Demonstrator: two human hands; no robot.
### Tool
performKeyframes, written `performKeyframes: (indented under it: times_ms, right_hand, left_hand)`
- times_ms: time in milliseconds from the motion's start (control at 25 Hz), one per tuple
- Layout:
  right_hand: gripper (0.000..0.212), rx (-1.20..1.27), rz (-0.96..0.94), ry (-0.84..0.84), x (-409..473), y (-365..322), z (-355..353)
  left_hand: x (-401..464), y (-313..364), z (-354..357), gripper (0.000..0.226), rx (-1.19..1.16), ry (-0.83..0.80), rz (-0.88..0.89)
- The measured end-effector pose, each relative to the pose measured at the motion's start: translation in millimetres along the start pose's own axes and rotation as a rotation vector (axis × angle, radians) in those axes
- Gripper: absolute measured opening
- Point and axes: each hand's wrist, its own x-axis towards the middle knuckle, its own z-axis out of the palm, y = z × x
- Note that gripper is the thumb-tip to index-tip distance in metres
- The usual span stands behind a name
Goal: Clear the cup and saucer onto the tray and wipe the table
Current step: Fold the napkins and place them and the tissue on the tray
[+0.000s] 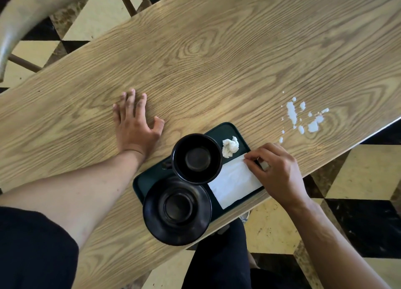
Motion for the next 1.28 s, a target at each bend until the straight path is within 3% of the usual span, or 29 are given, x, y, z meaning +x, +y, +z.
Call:
performKeyframes:
  times_ms: [640,1000,1280]
  right_hand:
    - [0.014,0.147,-0.055,-0.042,-6,3,-3]
    - [0.005,0.274,0.045,-0.057,-4,0,-18]
    - [0.017,0.682,0.308,-0.253,2,-2,-27]
  left_hand:
    - [0,-3,3,0.074,0.003,-0.002,-0.001]
    - [-1,-4,4,0.074,0.024,-0.014,-0.001]
    - [-1,-1,0,0.075,0.019,-0.036,-0.016]
